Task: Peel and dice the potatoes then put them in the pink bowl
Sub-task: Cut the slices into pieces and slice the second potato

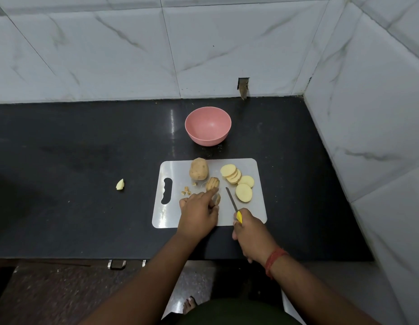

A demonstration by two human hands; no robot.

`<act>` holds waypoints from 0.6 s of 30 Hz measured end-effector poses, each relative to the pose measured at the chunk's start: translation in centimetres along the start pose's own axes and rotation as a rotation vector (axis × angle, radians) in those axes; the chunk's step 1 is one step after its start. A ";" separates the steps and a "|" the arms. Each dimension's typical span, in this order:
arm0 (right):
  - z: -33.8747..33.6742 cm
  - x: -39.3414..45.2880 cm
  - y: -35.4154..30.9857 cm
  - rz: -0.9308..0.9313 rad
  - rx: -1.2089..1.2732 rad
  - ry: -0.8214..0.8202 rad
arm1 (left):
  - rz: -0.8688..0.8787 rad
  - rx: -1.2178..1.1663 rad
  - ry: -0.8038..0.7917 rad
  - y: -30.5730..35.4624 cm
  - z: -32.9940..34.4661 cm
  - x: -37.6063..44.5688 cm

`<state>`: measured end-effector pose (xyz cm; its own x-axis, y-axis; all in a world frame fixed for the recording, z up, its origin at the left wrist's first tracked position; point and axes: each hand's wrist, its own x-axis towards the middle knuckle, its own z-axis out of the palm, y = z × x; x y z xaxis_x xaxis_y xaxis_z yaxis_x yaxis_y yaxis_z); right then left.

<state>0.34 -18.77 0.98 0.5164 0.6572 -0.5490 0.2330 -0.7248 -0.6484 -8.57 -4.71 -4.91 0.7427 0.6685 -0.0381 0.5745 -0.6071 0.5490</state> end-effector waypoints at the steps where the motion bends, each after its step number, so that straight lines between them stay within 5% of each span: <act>1: 0.0 -0.1 -0.1 0.000 0.001 -0.005 | 0.007 -0.008 -0.023 -0.1 -0.1 0.2; 7: 0.2 -0.2 0.1 -0.034 -0.055 0.008 | 0.033 0.000 -0.138 -0.4 -1.3 1.3; 18: 0.2 -0.3 1.5 -0.164 -0.325 0.103 | -0.017 0.024 -0.047 -0.3 -1.3 1.4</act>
<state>0.37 -19.95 0.06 0.5270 0.7574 -0.3855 0.5599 -0.6506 -0.5130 -8.12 -3.04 -4.01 0.7481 0.6580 -0.0864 0.5946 -0.6068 0.5275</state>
